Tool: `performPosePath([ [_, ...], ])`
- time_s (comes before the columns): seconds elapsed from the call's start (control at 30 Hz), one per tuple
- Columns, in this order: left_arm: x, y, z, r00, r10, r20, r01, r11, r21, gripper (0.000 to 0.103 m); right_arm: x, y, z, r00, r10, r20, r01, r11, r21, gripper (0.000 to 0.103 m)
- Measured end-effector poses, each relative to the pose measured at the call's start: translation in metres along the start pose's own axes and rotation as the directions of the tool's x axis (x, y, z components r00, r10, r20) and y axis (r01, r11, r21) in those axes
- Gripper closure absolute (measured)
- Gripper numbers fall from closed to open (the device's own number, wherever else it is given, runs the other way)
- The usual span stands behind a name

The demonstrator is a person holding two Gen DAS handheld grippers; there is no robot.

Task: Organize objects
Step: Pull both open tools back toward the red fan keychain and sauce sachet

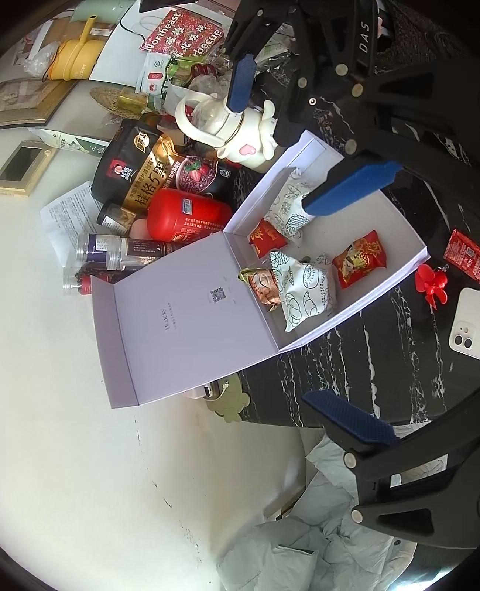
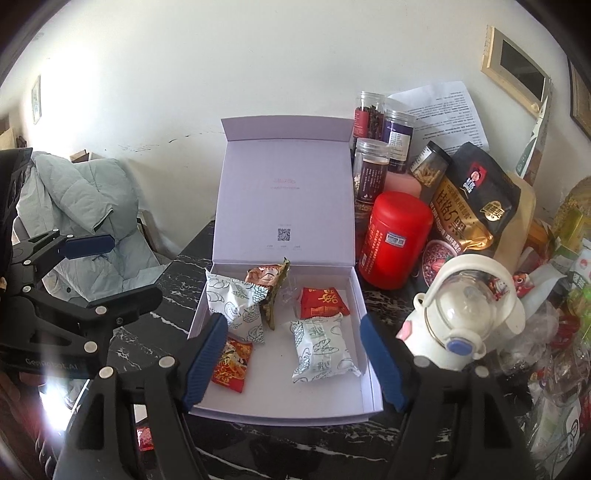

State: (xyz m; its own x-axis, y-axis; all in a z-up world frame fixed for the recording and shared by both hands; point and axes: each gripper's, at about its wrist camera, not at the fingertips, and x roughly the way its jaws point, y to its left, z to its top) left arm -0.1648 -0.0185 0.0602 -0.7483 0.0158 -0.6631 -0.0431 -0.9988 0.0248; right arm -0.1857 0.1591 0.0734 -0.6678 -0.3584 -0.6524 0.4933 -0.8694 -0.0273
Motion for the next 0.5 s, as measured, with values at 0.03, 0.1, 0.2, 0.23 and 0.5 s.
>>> performPosePath([
  [0.03, -0.003, -0.001, -0.002, 1.0, 0.001, 0.001, -0.001, 1.0, 0.002, 0.007, -0.004, 0.001, -0.001, 1.0, 0.0, 0.002, 0.0, 1.0, 0.0, 0.028],
  [0.1, -0.01, -0.002, -0.006, 1.0, 0.003, -0.001, -0.003, 1.0, 0.006, 0.007, -0.011, 0.005, -0.005, 1.0, 0.0, 0.006, 0.0, 1.0, -0.001, 0.028],
  [0.2, -0.018, -0.005, -0.013, 1.0, 0.014, -0.001, -0.014, 1.0, 0.02, 0.007, -0.021, 0.009, -0.011, 1.0, 0.004, 0.014, -0.004, 1.0, 0.0, 0.028],
  [0.23, -0.021, -0.006, -0.016, 1.0, 0.018, 0.001, -0.018, 1.0, 0.023, 0.007, -0.024, 0.01, -0.013, 1.0, 0.004, 0.015, -0.004, 1.0, 0.001, 0.028],
  [0.5, -0.038, -0.01, -0.036, 1.0, 0.016, 0.0, -0.016, 1.0, 0.023, 0.007, -0.04, 0.017, -0.032, 1.0, -0.005, 0.01, 0.005, 1.0, 0.01, 0.028],
])
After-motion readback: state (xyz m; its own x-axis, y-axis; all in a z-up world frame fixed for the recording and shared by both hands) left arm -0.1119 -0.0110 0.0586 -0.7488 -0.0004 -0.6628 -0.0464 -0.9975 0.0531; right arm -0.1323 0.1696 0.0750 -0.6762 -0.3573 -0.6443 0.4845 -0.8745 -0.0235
